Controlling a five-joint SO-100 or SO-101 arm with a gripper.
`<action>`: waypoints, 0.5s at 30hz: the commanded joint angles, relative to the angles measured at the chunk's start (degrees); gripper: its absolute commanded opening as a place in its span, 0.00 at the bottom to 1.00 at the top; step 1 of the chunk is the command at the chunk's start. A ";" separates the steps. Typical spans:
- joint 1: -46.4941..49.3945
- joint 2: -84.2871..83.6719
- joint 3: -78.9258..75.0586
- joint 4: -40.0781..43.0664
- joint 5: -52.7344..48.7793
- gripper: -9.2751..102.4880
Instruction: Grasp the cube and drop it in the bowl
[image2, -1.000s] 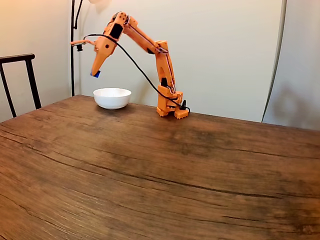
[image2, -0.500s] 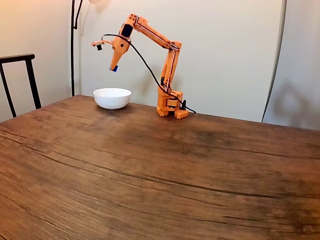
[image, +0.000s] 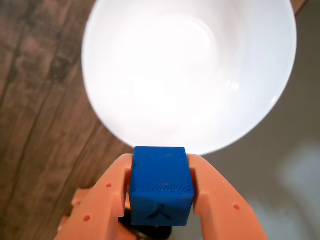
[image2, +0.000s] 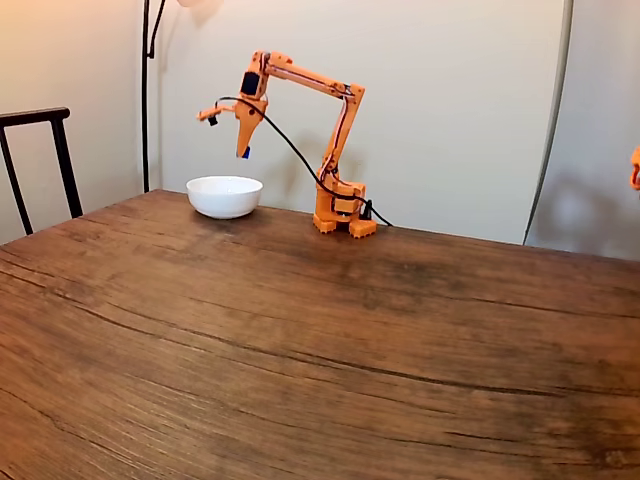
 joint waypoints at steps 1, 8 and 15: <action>0.88 1.23 4.04 -5.10 1.23 0.18; 1.58 1.23 13.54 -16.88 2.29 0.15; 3.16 1.14 19.25 -23.38 3.60 0.20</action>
